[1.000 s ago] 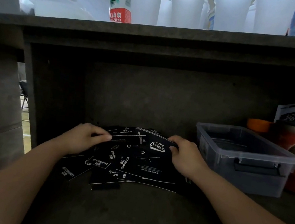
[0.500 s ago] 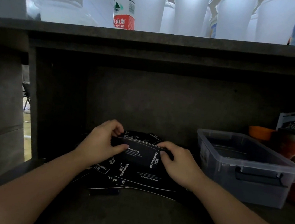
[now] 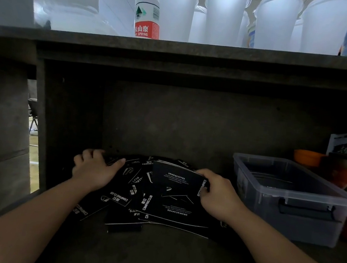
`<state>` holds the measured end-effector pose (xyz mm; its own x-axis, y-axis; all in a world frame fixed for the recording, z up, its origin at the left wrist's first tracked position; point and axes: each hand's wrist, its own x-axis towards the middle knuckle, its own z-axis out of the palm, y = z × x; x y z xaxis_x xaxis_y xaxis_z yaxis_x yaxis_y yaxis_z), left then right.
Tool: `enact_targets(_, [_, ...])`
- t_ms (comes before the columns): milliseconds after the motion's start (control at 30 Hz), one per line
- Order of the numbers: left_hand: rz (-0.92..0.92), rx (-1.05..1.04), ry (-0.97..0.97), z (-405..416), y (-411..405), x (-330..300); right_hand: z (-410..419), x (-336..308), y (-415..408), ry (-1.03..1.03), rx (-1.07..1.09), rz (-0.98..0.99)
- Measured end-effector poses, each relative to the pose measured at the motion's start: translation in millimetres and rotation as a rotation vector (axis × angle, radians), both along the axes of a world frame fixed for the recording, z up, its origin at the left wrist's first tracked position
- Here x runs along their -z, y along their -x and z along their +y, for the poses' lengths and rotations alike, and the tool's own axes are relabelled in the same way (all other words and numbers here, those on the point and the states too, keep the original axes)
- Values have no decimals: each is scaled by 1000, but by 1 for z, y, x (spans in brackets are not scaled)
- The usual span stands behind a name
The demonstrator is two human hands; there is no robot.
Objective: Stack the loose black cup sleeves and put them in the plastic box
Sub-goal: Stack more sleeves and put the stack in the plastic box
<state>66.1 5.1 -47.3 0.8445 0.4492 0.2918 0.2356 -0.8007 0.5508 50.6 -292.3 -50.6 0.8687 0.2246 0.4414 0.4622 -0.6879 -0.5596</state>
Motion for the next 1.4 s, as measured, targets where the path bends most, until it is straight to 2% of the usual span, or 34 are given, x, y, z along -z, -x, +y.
enact_targets(133, [106,173,53,-2,4,-3,3,5,-3,-21,34,-23])
enact_targets(267, [265,263,-78,-10,6,0,2,4,-5,-42,93,-64])
enact_targets(400, [242,313,-144,-11,12,-7,-1,2,-3,-45,134,-80])
enact_targets(533, [69,302,-217,-10,14,-14,-1,2,-3,-1,138,-36])
enact_targets(800, [-390,113,58,-3,13,-19,1,3,-3,-14,141,-38])
enact_targets(867, [-494,142,134,2,8,-16,0,3,-4,-38,135,-32])
enact_targets(933, [-565,227,326,5,4,-15,0,3,-5,-62,130,-15])
enact_targets(1100, [-564,508,700,-9,8,-16,2,2,-4,-76,133,10])
enact_targets(1233, [-555,623,782,-13,8,-12,0,2,-6,-83,150,-9])
enact_targets(1400, [-651,610,901,-18,8,-14,0,2,-6,-59,160,-20])
